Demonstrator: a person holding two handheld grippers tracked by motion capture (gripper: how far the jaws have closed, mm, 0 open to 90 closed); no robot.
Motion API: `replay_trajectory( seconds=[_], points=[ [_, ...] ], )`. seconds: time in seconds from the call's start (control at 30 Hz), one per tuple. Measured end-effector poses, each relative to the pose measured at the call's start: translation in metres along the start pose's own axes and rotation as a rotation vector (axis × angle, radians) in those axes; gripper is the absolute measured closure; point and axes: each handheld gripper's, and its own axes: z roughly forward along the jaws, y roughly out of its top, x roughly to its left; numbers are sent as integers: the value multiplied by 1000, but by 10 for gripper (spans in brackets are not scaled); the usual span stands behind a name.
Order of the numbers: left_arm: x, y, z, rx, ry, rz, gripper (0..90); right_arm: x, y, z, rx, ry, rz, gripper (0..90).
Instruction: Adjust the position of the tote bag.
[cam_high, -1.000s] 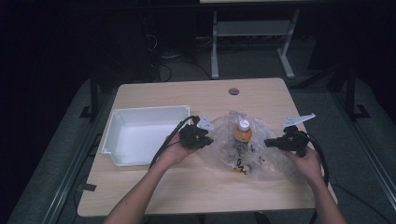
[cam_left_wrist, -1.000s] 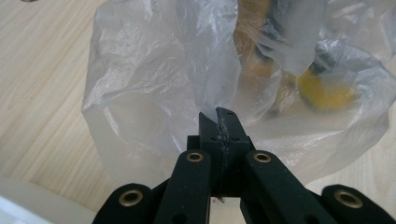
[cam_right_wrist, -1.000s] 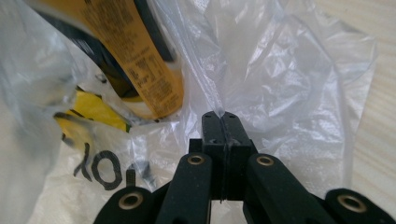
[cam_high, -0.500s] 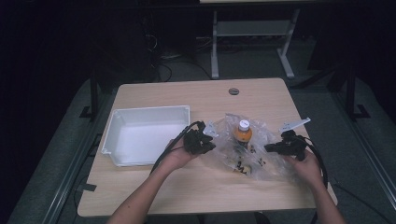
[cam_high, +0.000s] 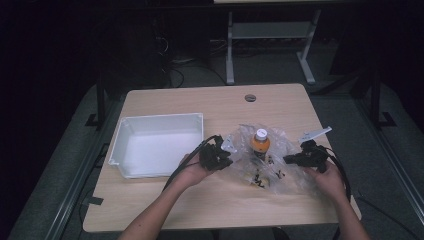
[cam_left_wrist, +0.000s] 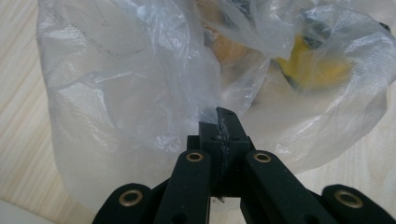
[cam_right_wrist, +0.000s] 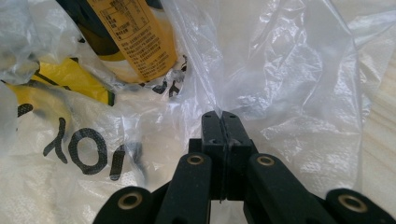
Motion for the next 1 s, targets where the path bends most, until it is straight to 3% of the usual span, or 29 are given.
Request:
replay_trajectory(
  seconds=[0.23,0.47,0.63,1.0],
  points=[
    [0,-2,1,-6,-21,-15,888,0,0,-2,-17,-1,-5,892],
    [4,-4,-12,-47,-48,-59,782,1,0,-3,-18,-6,-4,892],
    [7,-3,-23,-63,-43,-70,689,3,1,-2,-17,-13,-2,893],
    [17,12,-40,-110,-50,-81,592,4,3,1,-7,-21,-21,893]
  ],
)
